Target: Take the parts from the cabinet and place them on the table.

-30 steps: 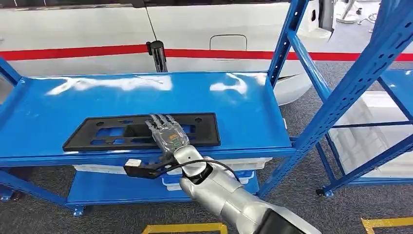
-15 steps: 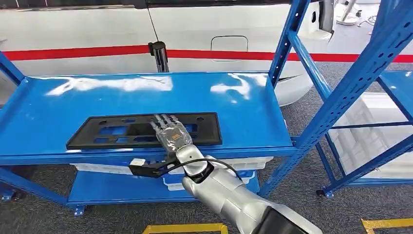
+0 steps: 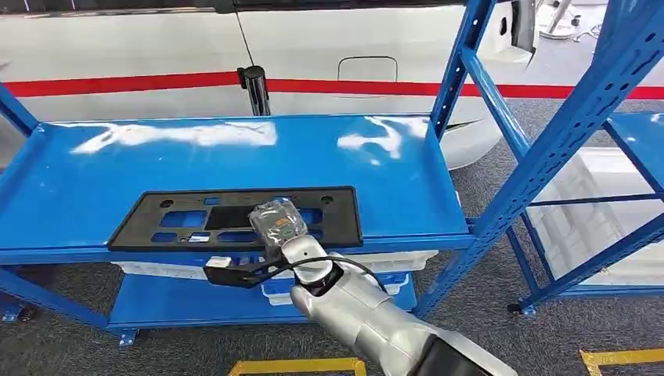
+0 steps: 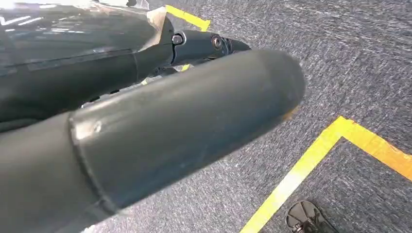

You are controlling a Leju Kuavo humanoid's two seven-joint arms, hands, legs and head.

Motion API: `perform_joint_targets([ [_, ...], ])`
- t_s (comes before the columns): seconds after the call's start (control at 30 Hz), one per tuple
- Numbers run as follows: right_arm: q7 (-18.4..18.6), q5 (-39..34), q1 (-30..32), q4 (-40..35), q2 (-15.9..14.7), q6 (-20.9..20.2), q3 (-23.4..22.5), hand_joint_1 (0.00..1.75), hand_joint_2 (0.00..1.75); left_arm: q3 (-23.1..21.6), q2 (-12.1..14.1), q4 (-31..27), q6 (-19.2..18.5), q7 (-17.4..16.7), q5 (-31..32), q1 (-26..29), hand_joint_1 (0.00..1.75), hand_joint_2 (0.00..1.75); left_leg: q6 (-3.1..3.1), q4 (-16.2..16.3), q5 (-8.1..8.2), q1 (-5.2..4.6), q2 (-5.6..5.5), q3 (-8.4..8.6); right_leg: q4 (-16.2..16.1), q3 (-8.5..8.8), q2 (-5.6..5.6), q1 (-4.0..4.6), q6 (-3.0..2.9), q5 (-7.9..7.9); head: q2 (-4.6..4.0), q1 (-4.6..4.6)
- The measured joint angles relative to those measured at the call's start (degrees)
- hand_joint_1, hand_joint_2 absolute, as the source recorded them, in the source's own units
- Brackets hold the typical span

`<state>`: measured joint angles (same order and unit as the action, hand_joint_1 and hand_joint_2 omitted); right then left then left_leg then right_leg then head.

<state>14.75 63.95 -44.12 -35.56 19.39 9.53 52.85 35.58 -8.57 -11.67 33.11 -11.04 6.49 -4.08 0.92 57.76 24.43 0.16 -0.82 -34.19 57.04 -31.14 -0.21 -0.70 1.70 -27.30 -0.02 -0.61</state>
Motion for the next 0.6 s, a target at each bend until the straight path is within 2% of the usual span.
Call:
perform_joint_targets([
  [0.17, 0.0, 0.0, 0.0, -0.9, 0.0, -0.2, 0.3, 1.55, 1.75, 0.5, -0.1, 0.0, 0.0, 0.0, 0.0, 0.0, 0.0, 0.0, 0.0, 0.0, -0.09, 0.04, 0.11, -0.18, 0.0, 0.12, 0.02, 0.04, 0.08, 0.08, 0.0, -0.02],
  [0.2, 0.0, 0.0, 0.0, -1.1, 0.0, -0.2, 0.3, 1.66, 1.75, 0.5, -0.1, 0.0, 0.0, 0.0, 0.0, 0.0, 0.0, 0.0, 0.0, 0.0, -0.09, 0.06, 0.13, -0.18, 0.0, 0.11, 0.02, 0.05, 0.08, 0.07, 0.0, -0.02],
  [0.3, 0.0, 0.0, 0.0, -1.4, 0.0, -0.2, 0.3, 1.71, 1.75, 0.6, -0.1, 0.0, 0.0, 0.0, -0.2, 0.0, 0.0, 0.0, -0.01, 0.0, -0.08, 0.08, 0.22, -0.18, 0.0, -0.02, 0.03, 0.08, 0.05, 0.05, 0.0, -0.02],
  [0.6, 0.2, -1.9, -2.0, -3.9, 0.0, -0.5, 0.4, 1.71, 1.75, 0.9, -0.3, 0.0, 0.1, 0.5, -0.7, -0.1, 0.0, 0.0, 0.04, 0.0, -0.15, 0.06, 0.22, -0.45, 0.0, -0.07, 0.02, 0.12, 0.1, 0.09, 0.0, -0.02],
])
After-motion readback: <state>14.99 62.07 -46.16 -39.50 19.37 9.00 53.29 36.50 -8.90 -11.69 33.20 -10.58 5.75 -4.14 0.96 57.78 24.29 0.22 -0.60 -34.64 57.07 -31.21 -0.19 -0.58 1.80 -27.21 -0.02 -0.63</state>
